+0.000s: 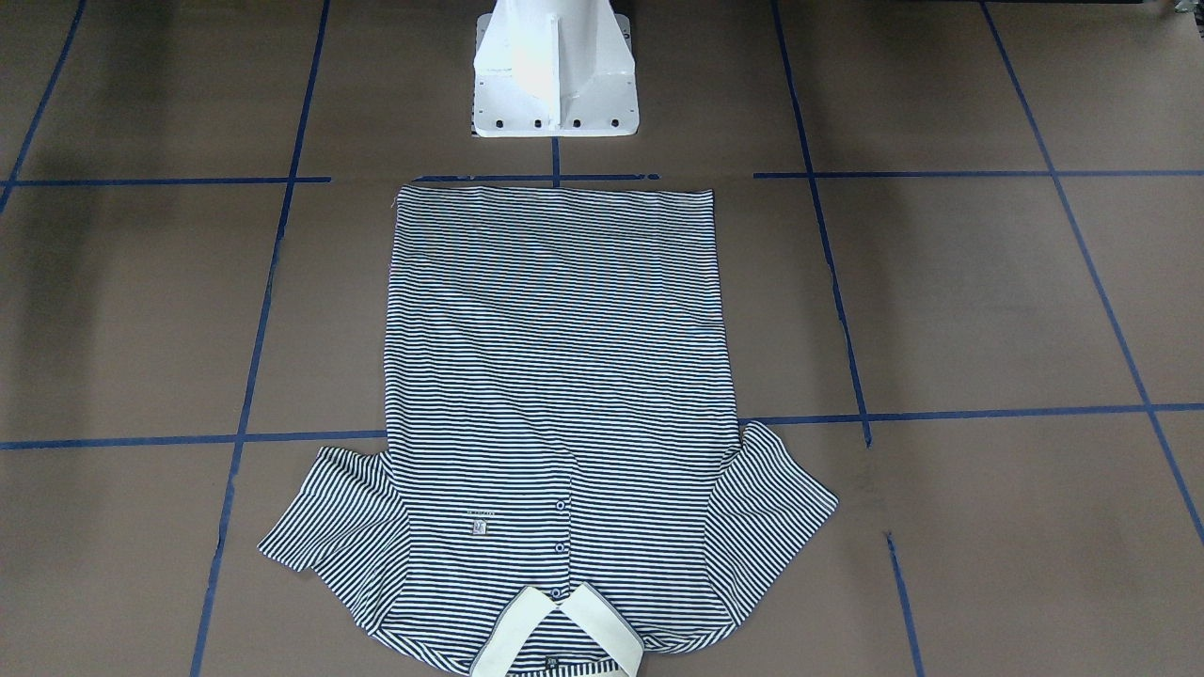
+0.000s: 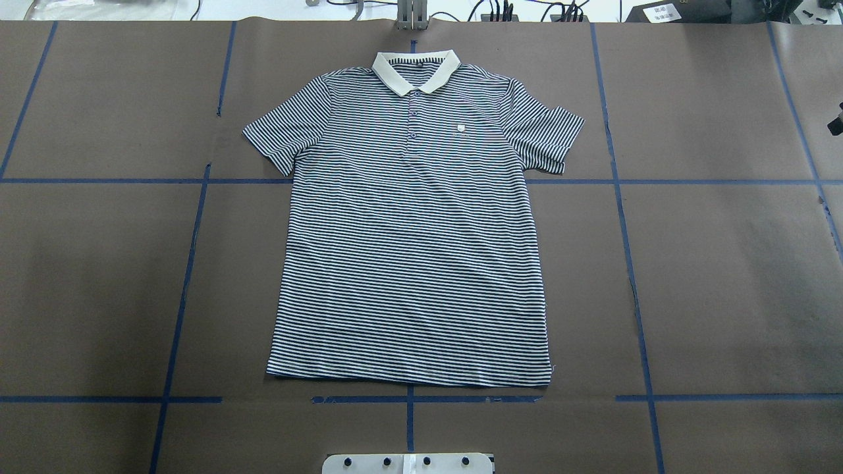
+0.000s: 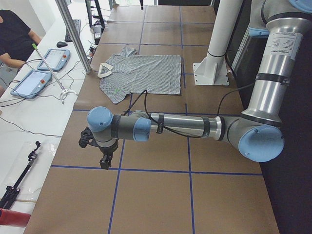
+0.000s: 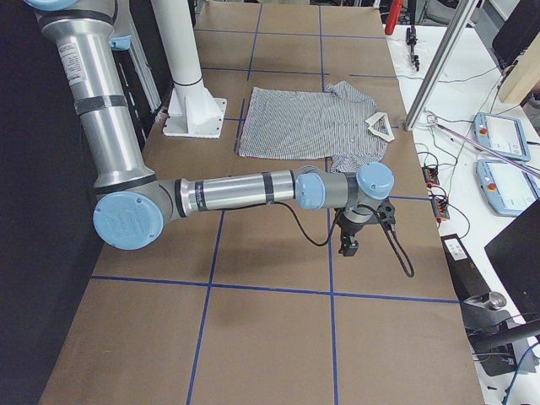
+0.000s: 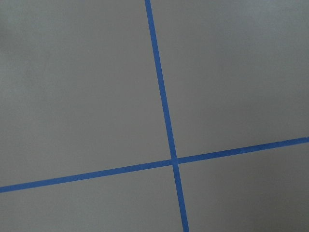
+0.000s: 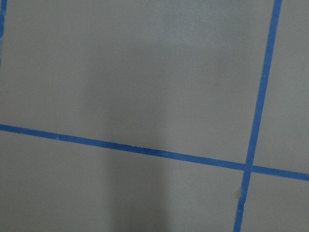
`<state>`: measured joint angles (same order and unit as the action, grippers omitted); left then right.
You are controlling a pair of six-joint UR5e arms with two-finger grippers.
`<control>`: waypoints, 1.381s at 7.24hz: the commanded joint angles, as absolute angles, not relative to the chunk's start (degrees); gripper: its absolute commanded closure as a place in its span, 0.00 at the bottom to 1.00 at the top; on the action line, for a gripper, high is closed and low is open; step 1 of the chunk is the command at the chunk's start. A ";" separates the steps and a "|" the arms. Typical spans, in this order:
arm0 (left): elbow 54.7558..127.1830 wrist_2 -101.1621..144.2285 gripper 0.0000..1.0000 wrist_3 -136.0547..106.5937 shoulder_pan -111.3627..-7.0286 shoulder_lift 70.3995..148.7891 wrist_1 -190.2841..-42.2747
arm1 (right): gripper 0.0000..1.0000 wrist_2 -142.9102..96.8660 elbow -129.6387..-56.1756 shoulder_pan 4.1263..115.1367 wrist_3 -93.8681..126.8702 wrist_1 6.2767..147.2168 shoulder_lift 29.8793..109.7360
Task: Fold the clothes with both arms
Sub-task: 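Move the right arm in toward the shirt's shoulder nearest it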
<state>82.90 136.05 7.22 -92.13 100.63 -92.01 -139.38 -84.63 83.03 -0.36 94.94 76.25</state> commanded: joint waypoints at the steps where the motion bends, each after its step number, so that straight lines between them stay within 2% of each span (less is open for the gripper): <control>1: 83.92 136.14 0.00 8.69 -91.85 100.28 -95.33 | 0.00 -139.75 -84.90 83.14 -0.53 92.66 77.86; 3: 84.03 135.27 0.00 7.92 -87.57 100.28 -96.07 | 0.00 -139.57 -84.73 83.14 -0.61 86.68 80.41; 6: 84.20 135.88 0.00 1.60 -86.66 100.98 -99.99 | 0.00 -140.01 -85.34 82.45 0.70 83.33 80.95; 7: 83.33 136.05 0.00 -0.77 -86.66 100.99 -101.50 | 0.00 -141.31 -86.73 79.14 9.75 80.36 79.82; 10: 83.23 136.23 0.00 -1.41 -86.66 98.53 -109.76 | 0.00 -134.24 -76.94 68.93 38.04 63.15 68.08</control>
<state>83.56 136.16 -1.24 -86.67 99.16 -107.34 -137.34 -81.31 72.61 25.50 69.13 73.61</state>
